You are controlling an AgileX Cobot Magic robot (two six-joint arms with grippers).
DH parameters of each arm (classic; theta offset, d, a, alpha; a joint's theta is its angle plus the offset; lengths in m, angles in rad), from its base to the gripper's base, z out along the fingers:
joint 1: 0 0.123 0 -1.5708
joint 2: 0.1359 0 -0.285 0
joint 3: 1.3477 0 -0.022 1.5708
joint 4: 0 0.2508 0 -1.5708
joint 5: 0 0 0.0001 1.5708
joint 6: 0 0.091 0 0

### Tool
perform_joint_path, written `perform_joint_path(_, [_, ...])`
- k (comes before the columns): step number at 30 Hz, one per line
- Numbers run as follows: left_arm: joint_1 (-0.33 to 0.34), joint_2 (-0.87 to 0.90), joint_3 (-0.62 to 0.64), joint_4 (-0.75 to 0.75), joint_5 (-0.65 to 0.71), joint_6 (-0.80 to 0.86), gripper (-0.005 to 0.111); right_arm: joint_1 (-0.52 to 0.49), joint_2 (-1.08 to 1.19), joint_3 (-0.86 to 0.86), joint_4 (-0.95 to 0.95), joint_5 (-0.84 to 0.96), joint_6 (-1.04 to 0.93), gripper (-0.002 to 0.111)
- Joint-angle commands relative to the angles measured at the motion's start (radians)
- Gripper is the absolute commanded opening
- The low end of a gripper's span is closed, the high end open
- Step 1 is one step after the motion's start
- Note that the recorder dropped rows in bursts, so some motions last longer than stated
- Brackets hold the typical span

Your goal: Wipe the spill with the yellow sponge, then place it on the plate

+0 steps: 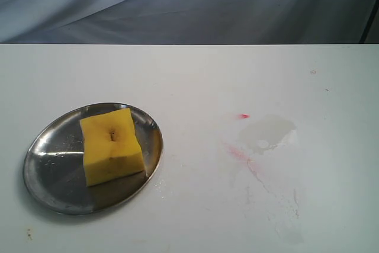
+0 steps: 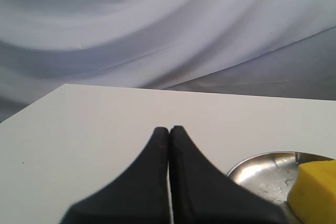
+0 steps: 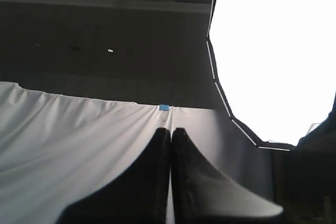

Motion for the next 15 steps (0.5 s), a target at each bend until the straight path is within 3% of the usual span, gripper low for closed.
perform_joint_path(1, [0.003,-0.002,0.005,0.002,-0.003,-0.003,0.000,0.016,-0.072,0.005,-0.020,0.160,-0.062,0.000])
perform_joint_path(8, [0.003,-0.002,0.005,0.002,-0.003,-0.003,0.000,0.020,-0.072,0.018,0.047,0.482,-0.116,0.000])
perform_joint_path(15, [0.003,-0.002,0.005,0.002,-0.003,-0.003,0.000,0.027,-0.072,0.264,0.079,0.483,-0.213,0.000])
